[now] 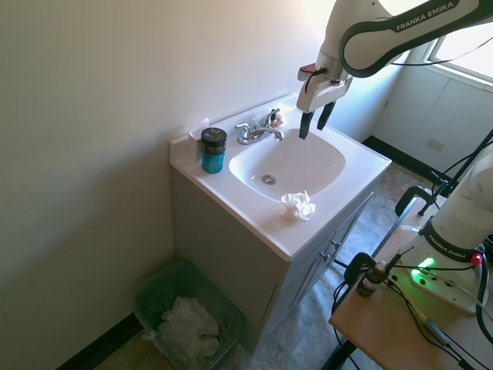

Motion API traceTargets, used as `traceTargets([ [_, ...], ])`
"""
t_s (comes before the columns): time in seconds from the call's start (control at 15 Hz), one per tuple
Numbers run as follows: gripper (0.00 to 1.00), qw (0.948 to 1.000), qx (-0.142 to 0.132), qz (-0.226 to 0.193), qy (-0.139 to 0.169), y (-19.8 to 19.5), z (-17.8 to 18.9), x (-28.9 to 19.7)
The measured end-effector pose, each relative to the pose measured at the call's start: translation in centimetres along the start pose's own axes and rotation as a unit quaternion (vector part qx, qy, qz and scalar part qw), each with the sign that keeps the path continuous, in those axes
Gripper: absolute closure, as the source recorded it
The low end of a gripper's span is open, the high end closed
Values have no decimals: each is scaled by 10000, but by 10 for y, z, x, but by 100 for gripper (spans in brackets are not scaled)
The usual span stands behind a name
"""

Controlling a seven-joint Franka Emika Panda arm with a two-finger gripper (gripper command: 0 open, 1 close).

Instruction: Throw the tissue in the trash bin

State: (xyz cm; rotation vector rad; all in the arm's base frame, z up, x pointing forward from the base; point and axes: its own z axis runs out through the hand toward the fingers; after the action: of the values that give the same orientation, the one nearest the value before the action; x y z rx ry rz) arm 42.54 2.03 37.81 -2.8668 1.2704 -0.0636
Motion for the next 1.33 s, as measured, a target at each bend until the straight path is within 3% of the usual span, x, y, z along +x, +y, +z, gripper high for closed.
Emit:
traceTargets([
  [0.27, 0, 9999, 35, -82, -92, -8, 0, -12],
  [0.6, 0, 9987, 45, -495, -123, -44, -4, -67],
  [0.93, 0, 9979, -279, -515, -277, -64, 26, -107],
  [1.33, 0, 9958, -641, -357, -554, -45, 75, -129],
])
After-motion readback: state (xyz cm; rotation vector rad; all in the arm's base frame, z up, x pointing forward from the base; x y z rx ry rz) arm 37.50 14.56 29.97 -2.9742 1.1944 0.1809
